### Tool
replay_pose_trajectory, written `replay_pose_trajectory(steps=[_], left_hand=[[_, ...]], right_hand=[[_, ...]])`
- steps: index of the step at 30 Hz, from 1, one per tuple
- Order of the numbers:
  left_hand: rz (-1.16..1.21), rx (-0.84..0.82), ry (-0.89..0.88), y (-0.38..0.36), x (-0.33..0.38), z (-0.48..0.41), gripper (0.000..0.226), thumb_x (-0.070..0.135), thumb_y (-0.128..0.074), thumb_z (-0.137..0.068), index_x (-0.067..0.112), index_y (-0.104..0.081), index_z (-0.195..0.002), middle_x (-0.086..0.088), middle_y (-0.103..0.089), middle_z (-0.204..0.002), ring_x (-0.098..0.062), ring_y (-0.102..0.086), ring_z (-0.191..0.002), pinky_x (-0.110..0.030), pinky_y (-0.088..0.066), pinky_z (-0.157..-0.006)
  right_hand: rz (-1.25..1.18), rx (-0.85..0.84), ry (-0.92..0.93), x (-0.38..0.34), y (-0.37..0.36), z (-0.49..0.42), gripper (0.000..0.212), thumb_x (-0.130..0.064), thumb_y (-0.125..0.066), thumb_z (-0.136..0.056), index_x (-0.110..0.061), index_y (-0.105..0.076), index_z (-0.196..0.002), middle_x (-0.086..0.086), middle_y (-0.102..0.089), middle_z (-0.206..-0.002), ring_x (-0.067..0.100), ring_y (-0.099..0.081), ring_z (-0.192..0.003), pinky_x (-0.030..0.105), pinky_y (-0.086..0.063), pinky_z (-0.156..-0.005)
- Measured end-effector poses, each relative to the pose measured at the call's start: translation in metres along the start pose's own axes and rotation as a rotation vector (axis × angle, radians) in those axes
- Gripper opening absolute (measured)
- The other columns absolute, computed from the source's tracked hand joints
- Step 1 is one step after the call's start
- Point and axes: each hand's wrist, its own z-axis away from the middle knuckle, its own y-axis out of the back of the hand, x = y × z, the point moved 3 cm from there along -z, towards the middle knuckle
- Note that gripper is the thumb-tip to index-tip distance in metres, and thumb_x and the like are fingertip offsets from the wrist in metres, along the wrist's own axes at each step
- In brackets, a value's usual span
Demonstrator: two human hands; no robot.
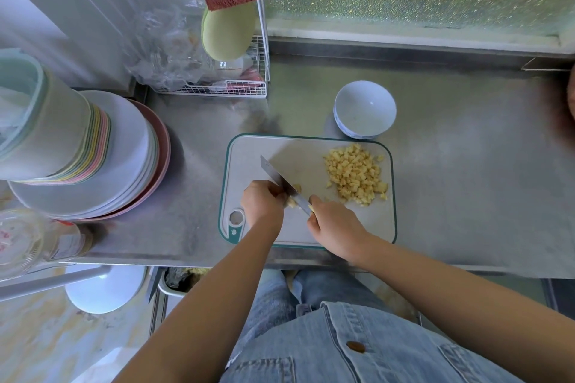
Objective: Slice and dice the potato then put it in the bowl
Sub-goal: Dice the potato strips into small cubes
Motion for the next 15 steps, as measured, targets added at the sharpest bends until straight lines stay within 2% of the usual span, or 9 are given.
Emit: replay_pose_trajectory(steps=[5, 7, 10, 12, 15], left_hand=[[-0.007, -0.005, -0.018, 0.000, 0.000, -0.001, 0.014, 0.004, -0.065, -0.078, 0.008, -0.071, -0.066, -0.009, -0.068, -0.066, -0.018, -0.053, -0.055, -0.019, -0.035, -0.045], [-0.028, 0.001, -0.043, 0.001, 0.000, 0.000, 0.014, 0.006, -0.067, -0.078, 0.013, -0.072, -0.067, -0.002, -0.068, -0.067, -0.015, -0.056, -0.058, -0.018, -0.034, -0.046], [-0.040, -0.021, -0.093, 0.003, -0.002, -0.001, 0.009, 0.010, -0.070, -0.079, 0.017, -0.072, -0.074, 0.002, -0.070, -0.074, -0.015, -0.062, -0.068, -0.021, -0.041, -0.055], [-0.058, -0.025, -0.150, 0.006, -0.004, -0.004, 0.003, 0.013, -0.071, -0.079, 0.016, -0.071, -0.080, 0.001, -0.070, -0.078, -0.018, -0.062, -0.073, -0.026, -0.046, -0.061], [-0.162, -0.029, -0.303, 0.012, -0.003, -0.007, 0.011, 0.018, -0.070, -0.080, 0.014, -0.064, -0.088, -0.002, -0.066, -0.084, -0.023, -0.061, -0.076, -0.028, -0.046, -0.064]], right_hand=[[-0.024, 0.054, -0.013, 0.001, -0.003, -0.004, 0.019, -0.014, -0.036, -0.094, -0.008, -0.046, -0.110, -0.004, -0.034, -0.060, 0.023, -0.045, -0.061, 0.029, -0.026, -0.049], [-0.086, 0.085, -0.014, 0.001, 0.001, -0.008, 0.026, -0.015, -0.037, -0.095, -0.006, -0.047, -0.117, -0.003, -0.036, -0.058, 0.024, -0.046, -0.060, 0.031, -0.031, -0.052], [-0.231, 0.161, -0.012, 0.007, 0.013, -0.009, 0.025, -0.015, -0.041, -0.093, -0.005, -0.050, -0.115, 0.006, -0.047, -0.058, 0.026, -0.048, -0.054, 0.034, -0.032, -0.050], [-0.316, 0.207, -0.032, 0.016, 0.024, -0.006, 0.029, -0.014, -0.042, -0.093, -0.004, -0.050, -0.119, 0.003, -0.044, -0.054, 0.021, -0.046, -0.050, 0.035, -0.030, -0.048], [-0.396, 0.250, -0.076, 0.033, 0.036, -0.004, 0.035, -0.013, -0.043, -0.095, -0.002, -0.048, -0.128, -0.002, -0.039, -0.051, 0.012, -0.039, -0.046, 0.031, -0.027, -0.047]])
